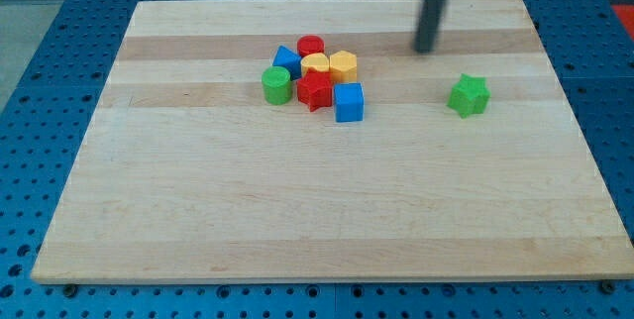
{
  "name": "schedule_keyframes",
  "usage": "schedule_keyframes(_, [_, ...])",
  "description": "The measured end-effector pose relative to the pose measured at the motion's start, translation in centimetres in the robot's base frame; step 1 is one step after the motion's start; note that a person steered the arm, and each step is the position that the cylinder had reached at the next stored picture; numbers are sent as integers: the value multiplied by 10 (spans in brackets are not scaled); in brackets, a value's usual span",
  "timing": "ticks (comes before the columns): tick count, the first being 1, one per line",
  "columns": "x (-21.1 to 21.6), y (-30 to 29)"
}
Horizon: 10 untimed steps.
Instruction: Move the green circle to the left side of the green star
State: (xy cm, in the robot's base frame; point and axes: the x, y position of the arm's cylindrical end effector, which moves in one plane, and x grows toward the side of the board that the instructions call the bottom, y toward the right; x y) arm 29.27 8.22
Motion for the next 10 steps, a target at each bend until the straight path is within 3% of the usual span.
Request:
schedule_keyframes(1, [-45,-98])
schedule_keyframes(2, [-4,-178])
schedule_keyframes(4, [117,-183])
schedule_keyframes(5, [153,-144])
schedule_keyframes(6, [125,-212])
schedule_keyframes(7, [76,-200])
schedule_keyframes(8, [85,-144])
schedule_keyframes(9, [162,-137])
schedule_keyframes(10, [184,-121])
